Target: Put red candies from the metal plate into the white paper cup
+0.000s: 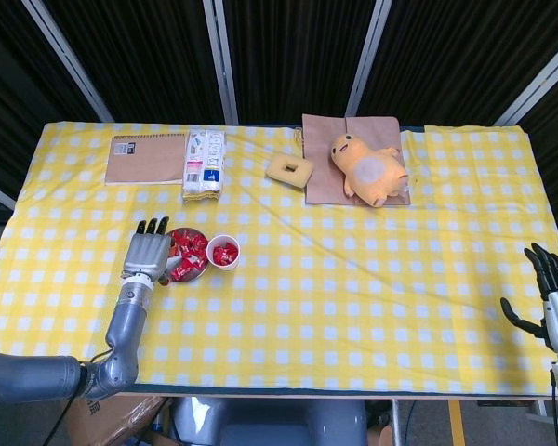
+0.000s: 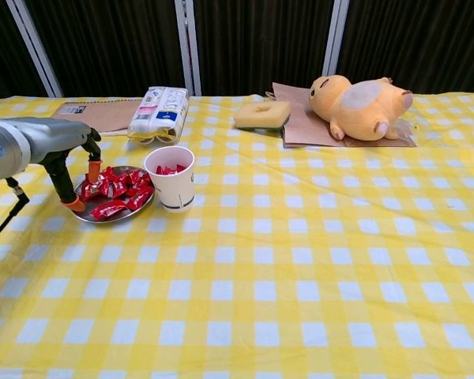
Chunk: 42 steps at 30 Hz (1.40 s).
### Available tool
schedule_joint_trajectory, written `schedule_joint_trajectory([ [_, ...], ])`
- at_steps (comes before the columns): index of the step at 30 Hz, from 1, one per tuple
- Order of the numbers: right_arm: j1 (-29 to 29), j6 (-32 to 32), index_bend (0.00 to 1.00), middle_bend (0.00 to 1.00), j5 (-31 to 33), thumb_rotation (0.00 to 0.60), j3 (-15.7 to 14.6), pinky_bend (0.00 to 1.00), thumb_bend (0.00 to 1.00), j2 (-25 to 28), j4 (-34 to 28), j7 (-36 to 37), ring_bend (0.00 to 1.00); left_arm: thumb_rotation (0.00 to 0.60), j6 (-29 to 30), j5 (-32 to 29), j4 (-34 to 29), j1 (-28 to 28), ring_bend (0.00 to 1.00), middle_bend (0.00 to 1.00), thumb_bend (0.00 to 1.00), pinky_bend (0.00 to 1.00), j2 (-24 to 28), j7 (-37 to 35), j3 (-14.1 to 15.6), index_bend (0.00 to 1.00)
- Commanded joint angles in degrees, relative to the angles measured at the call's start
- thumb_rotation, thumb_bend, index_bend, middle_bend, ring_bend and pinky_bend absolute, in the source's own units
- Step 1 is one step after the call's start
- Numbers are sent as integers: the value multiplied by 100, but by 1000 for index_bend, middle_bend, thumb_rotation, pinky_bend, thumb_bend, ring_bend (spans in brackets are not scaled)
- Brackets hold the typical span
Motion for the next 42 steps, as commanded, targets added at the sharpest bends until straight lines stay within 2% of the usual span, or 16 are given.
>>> schedule_joint_trajectory([
  [1,-4,-4,0,0,2,600,-2,0,409,3,-6,5,0,600,33,-55,152,11,0,0,180,16,-151,50,-42,458],
  [12,2,-30,0,0,6,600,-4,0,410,7,0,32,0,600,-108,-88,660,-43,0,0,180,16,-593,222,-272,471],
  [42,-2,-25,0,0,0,600,-12,0,410,-1,23,45,0,600,-426,-75,1028,32,0,0,216,16,-881,456,-428,464],
])
